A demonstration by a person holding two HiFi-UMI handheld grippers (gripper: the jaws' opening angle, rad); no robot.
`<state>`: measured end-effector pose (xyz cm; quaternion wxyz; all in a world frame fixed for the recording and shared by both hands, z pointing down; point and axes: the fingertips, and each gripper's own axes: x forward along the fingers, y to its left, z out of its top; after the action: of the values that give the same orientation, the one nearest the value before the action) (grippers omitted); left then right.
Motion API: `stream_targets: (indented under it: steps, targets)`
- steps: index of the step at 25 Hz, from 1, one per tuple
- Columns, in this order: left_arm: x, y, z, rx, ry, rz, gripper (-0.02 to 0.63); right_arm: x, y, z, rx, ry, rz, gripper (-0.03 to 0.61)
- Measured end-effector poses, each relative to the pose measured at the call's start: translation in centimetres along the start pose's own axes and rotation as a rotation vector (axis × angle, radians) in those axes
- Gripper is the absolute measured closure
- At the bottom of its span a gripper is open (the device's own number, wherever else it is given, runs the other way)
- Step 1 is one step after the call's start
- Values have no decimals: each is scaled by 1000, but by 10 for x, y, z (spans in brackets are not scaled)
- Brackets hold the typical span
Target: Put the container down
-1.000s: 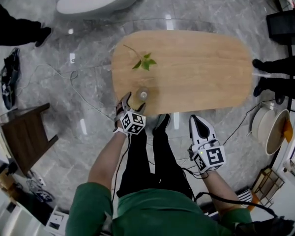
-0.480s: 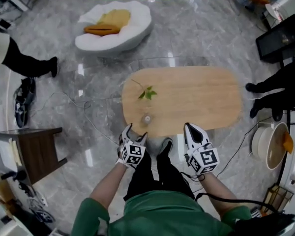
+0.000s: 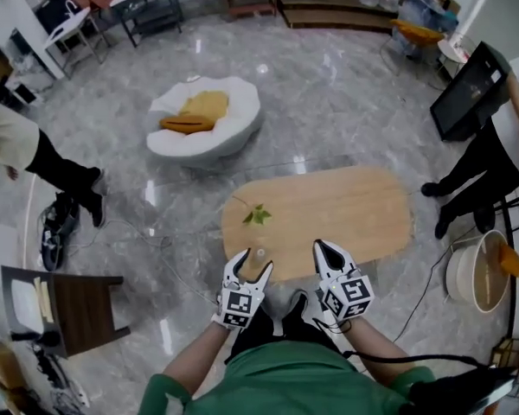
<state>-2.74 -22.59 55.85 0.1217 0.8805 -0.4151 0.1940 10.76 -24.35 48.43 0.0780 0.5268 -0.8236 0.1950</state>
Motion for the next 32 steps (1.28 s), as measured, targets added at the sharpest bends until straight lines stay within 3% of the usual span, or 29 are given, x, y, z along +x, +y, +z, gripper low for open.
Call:
stream_targets:
  steps: [3, 4, 10, 17, 21, 26, 32]
  targets:
    - [-14, 3, 30, -16, -54, 36, 463, -6, 0, 15, 15, -38, -14, 565]
    - [-17, 4, 36, -23, -64, 46, 483, -9, 0, 19, 18, -48, -17, 565]
    - [-36, 7, 64, -21, -114, 72, 495, -22, -2, 41, 18, -90, -32, 565]
    - [-50, 41, 96, -5, -174, 169, 495, -22, -5, 65, 4, -120, -26, 565]
    - [-64, 65, 127, -5, -254, 235, 498, -19, -6, 77, -14, -141, -23, 565]
    - [-79, 77, 159, 7, -356, 264, 579, -15, -5, 88, -36, -177, -17, 565]
    - [-81, 74, 161, -8, -346, 278, 586, -20, -2, 99, -54, -195, -2, 565]
